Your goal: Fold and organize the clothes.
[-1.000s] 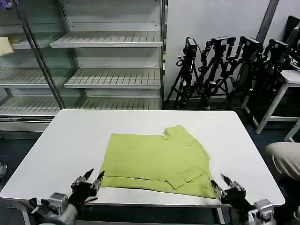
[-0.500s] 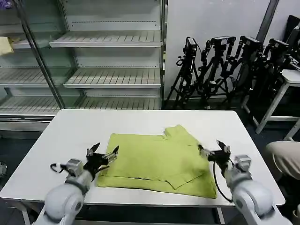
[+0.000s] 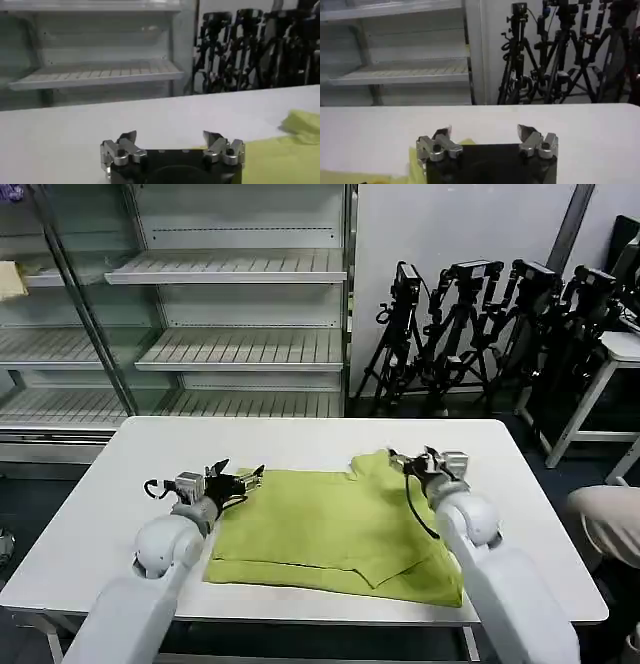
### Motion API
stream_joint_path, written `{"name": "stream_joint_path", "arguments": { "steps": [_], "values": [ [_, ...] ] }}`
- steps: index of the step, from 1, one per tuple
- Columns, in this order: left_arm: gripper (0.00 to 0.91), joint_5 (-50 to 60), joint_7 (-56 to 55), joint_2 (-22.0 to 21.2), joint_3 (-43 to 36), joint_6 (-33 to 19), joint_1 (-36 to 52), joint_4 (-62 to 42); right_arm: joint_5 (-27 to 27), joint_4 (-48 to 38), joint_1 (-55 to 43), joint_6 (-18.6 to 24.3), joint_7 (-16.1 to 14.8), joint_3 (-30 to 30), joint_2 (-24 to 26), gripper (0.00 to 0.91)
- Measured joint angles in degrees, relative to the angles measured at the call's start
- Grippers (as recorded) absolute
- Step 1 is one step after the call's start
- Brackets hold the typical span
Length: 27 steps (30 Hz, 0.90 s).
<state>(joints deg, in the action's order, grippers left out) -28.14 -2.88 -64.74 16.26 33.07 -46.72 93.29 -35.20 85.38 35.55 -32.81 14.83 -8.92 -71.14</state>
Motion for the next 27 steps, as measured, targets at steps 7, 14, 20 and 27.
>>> {"name": "stream_joint_path", "arguments": {
  "steps": [7, 14, 20, 27],
  "values": [
    [0.907, 0.3, 1.6, 0.1, -0.4, 0.1, 2.4, -5.6, 0.6, -5.4, -2.8, -0.1, -0.5, 1.4, -2.6, 0.907],
    [0.907, 0.5, 2.3, -0.2, -0.9, 0.1, 4.3, -8.7, 0.8, -8.4, -4.1, -0.2, -0.4, 2.2, -4.0, 0.907],
    [0.826, 0.9, 2.5, 0.0, -1.1, 0.0, 4.5, -9.6, 0.4, -10.1, -5.0, -0.3, 0.1, 2.7, -4.7, 0.564],
    [0.02, 1.0, 2.6, -0.4, -0.9, -0.1, 4.3, -10.3, -0.3, -11.5, -5.3, -0.4, 0.4, 3.2, -5.1, 0.0]
  ]
}}
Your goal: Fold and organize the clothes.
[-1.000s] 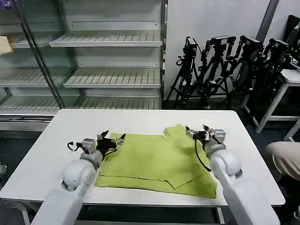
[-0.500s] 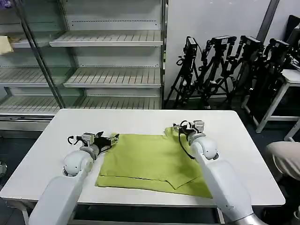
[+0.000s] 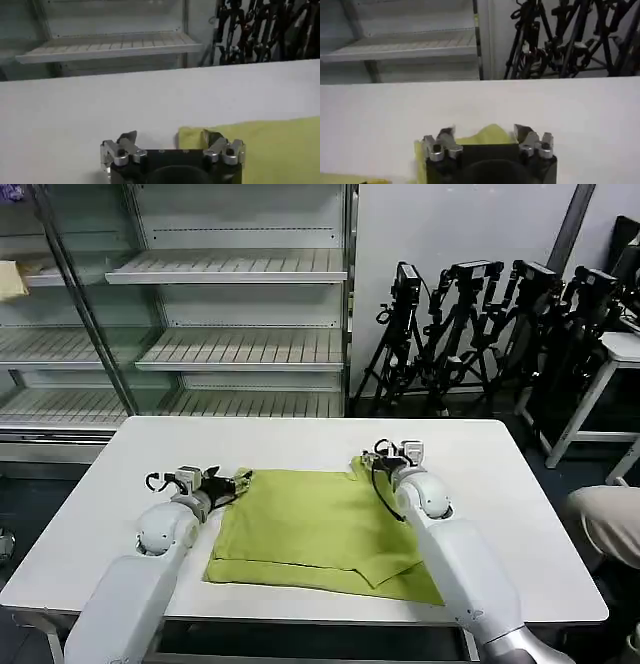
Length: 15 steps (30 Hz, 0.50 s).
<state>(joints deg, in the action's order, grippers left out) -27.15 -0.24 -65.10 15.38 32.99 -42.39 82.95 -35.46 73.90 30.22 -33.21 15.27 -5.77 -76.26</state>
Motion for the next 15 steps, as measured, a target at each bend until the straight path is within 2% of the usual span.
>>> {"name": "stream_joint_path", "arguments": {
  "steps": [15],
  "values": [
    [0.02, 0.1, 0.7, -0.1, 0.4, -0.1, -0.8, 0.0, 0.1, -0.5, -0.6, 0.0, -0.6, -0.1, -0.4, 0.0]
  ]
}}
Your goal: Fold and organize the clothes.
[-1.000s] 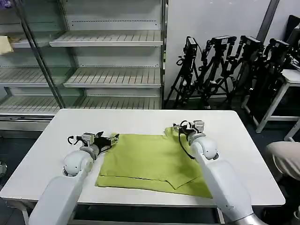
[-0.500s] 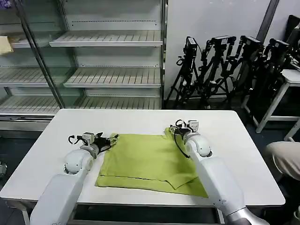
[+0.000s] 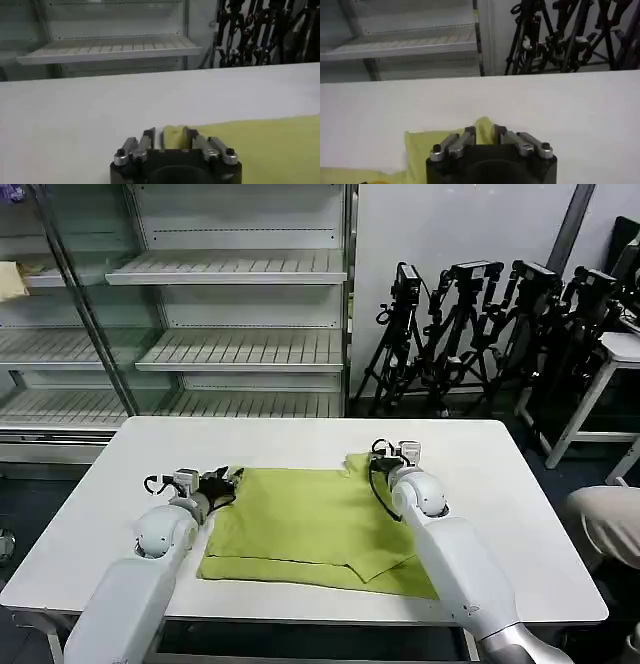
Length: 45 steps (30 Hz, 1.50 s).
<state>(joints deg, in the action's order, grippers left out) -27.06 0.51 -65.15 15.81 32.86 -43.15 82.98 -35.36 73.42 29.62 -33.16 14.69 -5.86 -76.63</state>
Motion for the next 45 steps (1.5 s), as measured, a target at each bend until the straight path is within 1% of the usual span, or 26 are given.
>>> {"name": "stream_joint_path", "arguments": {
  "steps": [9, 11, 19, 23, 30, 45],
  "values": [
    [0.02, -0.8, -0.4, 0.5, 0.7, 0.1, -0.7, 1.3, 0.3, 2.8, 0.9, 0.1, -0.8, 0.6, 1.3, 0.0],
    [0.03, -1.2, -0.9, 0.7, 1.0, 0.3, -1.2, 2.2, 0.0, 4.3, 1.4, 0.1, -0.8, 0.9, 2.0, 0.0],
    [0.02, -3.5, -2.5, 1.3, 2.2, 0.3, -4.1, 7.8, -1.2, 12.9, 6.3, 0.0, -0.6, 0.5, 6.5, 0.0],
    [0.02, -4.3, -3.0, 1.0, 2.9, 0.3, -5.7, 10.7, -2.1, 17.7, 9.2, 0.0, -0.4, -0.7, 9.0, 0.0],
    [0.02, -4.8, -3.4, 1.4, 4.6, 0.3, -9.0, 15.5, -2.8, 24.8, 14.6, 0.0, -1.0, -3.2, 12.4, 0.0],
    [0.02, -3.5, -1.7, 1.6, 10.6, 0.0, -18.5, 23.7, -2.4, 35.9, 26.1, 1.0, -3.1, -8.4, 16.1, 0.0]
  ]
}}
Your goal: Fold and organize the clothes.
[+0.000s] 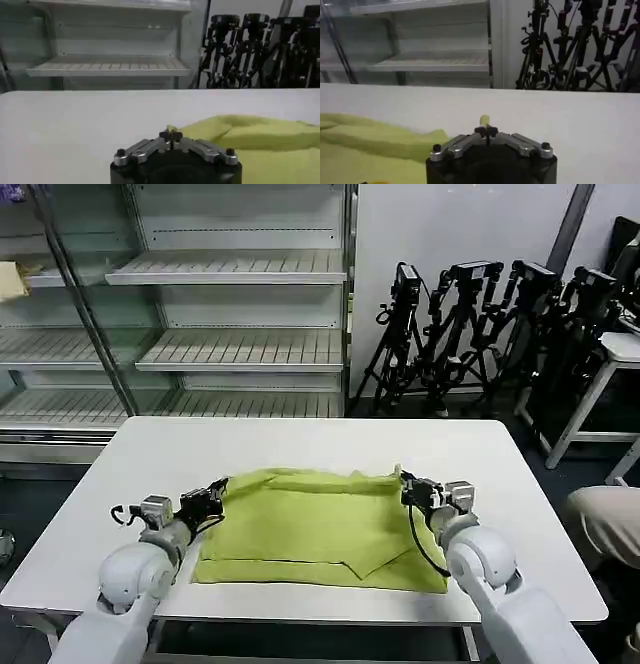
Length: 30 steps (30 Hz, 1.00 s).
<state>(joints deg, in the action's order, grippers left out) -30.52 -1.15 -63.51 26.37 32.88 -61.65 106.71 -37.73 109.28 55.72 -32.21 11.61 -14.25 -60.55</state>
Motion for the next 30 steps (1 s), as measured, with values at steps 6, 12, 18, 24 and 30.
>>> {"name": "stream_joint_path", "arguments": {
  "steps": [6, 12, 18, 24, 30],
  "values": [
    [0.02, 0.4, 0.5, -0.3, 1.3, -0.1, -2.8, 2.3, 1.5, 3.4, 4.7, 1.1, -1.3, -2.0, 0.4, 0.0],
    [0.02, 1.4, 1.2, 0.0, 1.8, -0.1, -5.4, 3.5, 3.1, 6.0, 8.4, 1.9, -2.0, -3.4, 0.6, 0.0],
    [0.02, 1.8, 1.6, 0.6, 2.8, -0.1, -7.8, 4.7, 4.1, 7.7, 10.8, 1.9, -1.9, -4.4, 1.0, 0.0],
    [0.02, 1.9, 1.9, 0.6, 3.4, -0.2, -9.9, 5.9, 4.3, 9.4, 12.9, 1.7, -1.9, -5.5, 1.3, 0.0],
    [0.02, 1.9, 2.0, 0.4, 3.6, -0.1, -10.6, 6.9, 4.5, 10.9, 14.5, 1.7, -1.9, -6.2, 1.7, 0.0]
  ]
}}
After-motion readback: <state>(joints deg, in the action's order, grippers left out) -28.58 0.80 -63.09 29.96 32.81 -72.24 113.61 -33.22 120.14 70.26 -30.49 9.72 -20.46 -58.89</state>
